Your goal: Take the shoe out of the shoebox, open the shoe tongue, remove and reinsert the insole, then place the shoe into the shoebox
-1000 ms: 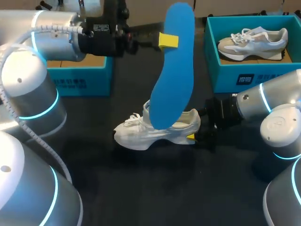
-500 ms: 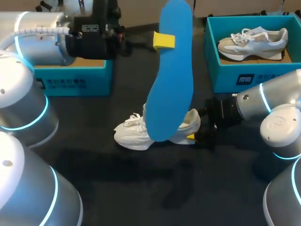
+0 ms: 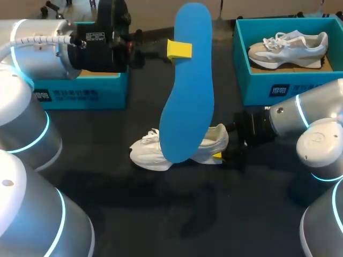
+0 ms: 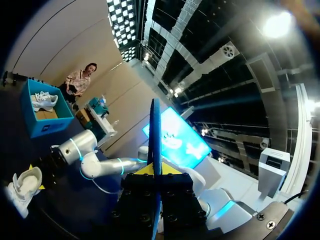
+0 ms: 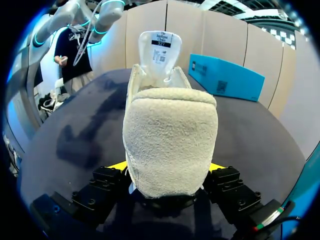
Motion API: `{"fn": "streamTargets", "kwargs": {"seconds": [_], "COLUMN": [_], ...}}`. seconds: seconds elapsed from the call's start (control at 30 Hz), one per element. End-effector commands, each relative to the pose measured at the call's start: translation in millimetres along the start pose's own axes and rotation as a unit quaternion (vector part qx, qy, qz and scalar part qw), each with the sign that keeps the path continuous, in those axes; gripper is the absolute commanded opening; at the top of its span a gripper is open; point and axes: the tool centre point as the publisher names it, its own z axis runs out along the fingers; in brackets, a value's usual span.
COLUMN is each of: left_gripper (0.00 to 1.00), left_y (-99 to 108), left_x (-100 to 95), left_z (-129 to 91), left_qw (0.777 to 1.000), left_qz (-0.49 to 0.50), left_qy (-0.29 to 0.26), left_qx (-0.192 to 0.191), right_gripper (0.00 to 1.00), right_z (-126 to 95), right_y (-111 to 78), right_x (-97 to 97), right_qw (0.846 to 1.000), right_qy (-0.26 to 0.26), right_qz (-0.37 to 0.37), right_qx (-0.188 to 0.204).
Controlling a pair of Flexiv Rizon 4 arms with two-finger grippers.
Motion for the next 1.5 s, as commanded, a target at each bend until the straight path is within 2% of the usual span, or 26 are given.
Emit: {"fn": "streamTargets", "kwargs": {"seconds": [0.03, 0.43, 0.83, 1.3, 1.33, 1.5], "left_gripper": [0.00, 0.00, 0.00, 0.00, 0.00, 0.00], "left_y": [-0.4, -0.4, -0.4, -0.4, -0.4, -0.4], "left_x": [-1.3, -1.3, -1.3, -1.3, -1.3, -1.3], "left_z": [2.6, 2.6, 2.6, 2.6, 2.6, 2.6], "left_qw": [1.000, 1.000, 1.000, 1.000, 1.000, 1.000], "left_qz": [0.000, 0.000, 0.000, 0.000, 0.000, 0.000], "left_qy": [0.000, 0.000, 0.000, 0.000, 0.000, 0.000], "left_qx": [0.000, 0.000, 0.000, 0.000, 0.000, 0.000], "right_gripper": [1.00, 1.00, 1.00, 1.00, 1.00, 1.00], "right_z": [4.8, 4.8, -4.8, -10.8, -11.7, -11.7], "right_y": [-0.4, -0.4, 8.7, 19.1, 20.8, 20.8], "right_x": [-0.5, -0.5, 9.9, 15.9, 16.8, 16.8], "right_qw": [1.000, 1.000, 0.998, 0.991, 0.988, 0.988], "right_qy": [-0.001, -0.001, 0.018, 0.032, 0.039, 0.039], "right_qz": [0.000, 0.000, 0.007, 0.023, 0.032, 0.032], "right_qx": [0.002, 0.002, 0.068, 0.125, 0.148, 0.148]}}
